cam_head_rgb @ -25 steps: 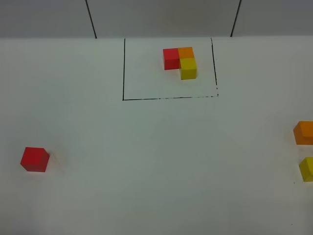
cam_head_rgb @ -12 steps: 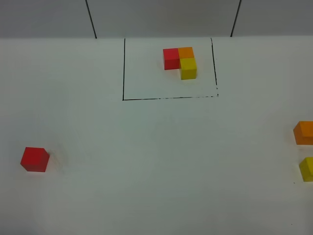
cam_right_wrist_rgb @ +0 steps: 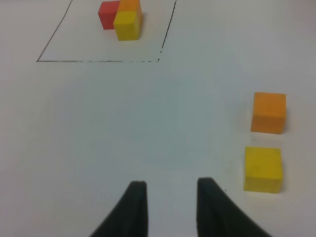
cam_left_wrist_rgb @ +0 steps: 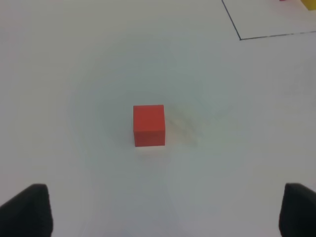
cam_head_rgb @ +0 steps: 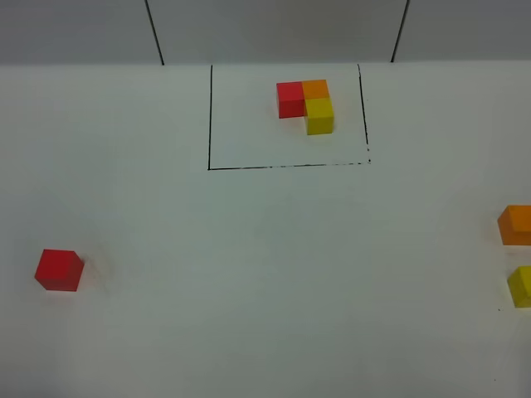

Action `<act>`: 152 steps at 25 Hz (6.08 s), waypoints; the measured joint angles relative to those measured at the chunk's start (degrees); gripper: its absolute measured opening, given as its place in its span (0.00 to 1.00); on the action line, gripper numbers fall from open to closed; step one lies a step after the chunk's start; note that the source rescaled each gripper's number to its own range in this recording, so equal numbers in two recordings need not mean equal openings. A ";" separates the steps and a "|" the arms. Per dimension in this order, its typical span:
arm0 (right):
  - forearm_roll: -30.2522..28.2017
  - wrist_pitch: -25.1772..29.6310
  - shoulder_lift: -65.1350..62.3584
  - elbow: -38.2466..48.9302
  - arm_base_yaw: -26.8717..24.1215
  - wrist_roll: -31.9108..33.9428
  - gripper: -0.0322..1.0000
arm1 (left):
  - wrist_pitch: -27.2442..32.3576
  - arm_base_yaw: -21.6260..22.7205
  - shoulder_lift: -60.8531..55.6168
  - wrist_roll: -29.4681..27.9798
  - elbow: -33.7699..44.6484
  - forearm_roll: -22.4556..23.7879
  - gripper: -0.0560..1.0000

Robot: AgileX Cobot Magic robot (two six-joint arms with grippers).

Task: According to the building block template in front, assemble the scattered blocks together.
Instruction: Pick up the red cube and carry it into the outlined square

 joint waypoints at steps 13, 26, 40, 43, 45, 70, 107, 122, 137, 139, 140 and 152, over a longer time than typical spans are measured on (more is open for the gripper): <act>0.00 0.00 0.00 0.00 0.00 0.00 0.03 | -0.29 0.00 17.39 -0.19 -1.24 -0.68 0.95; 0.00 0.00 0.00 0.00 0.00 0.00 0.03 | -2.58 0.00 48.19 -0.19 -11.66 -1.04 0.94; 0.00 0.00 0.00 0.00 0.00 0.00 0.03 | -10.10 0.00 65.53 -0.13 -11.97 -1.30 0.93; 0.00 0.00 0.00 0.00 0.00 0.00 0.03 | -11.91 -0.40 68.38 -0.09 -11.97 -1.99 0.92; 0.00 0.00 0.00 0.00 0.00 0.00 0.03 | -13.92 -1.33 70.32 -0.02 -11.97 -1.69 0.92; 0.00 0.00 0.00 0.00 0.00 0.16 0.20 | -33.46 -3.41 95.72 -2.71 -12.04 0.20 0.92; 0.00 0.00 0.00 0.00 0.00 0.16 0.72 | 0.34 -24.99 112.44 12.58 -58.08 8.91 0.07; 0.00 0.00 0.00 0.00 0.00 0.16 0.72 | 7.50 -38.61 143.86 29.60 -98.50 13.32 0.07; 0.00 0.00 0.00 0.00 0.00 0.16 0.72 | 7.50 -38.61 145.58 35.92 -98.96 10.48 0.07; 0.00 0.00 0.00 0.00 0.00 0.16 0.72 | 7.50 -38.61 145.64 37.23 -99.00 10.35 0.07; 0.00 0.00 0.00 0.00 0.00 0.16 0.72 | 7.50 -38.61 145.64 38.17 -99.08 10.30 0.07; 0.00 0.00 0.00 0.00 0.00 0.22 0.72 | 7.50 -38.34 145.68 43.39 -99.18 9.42 0.07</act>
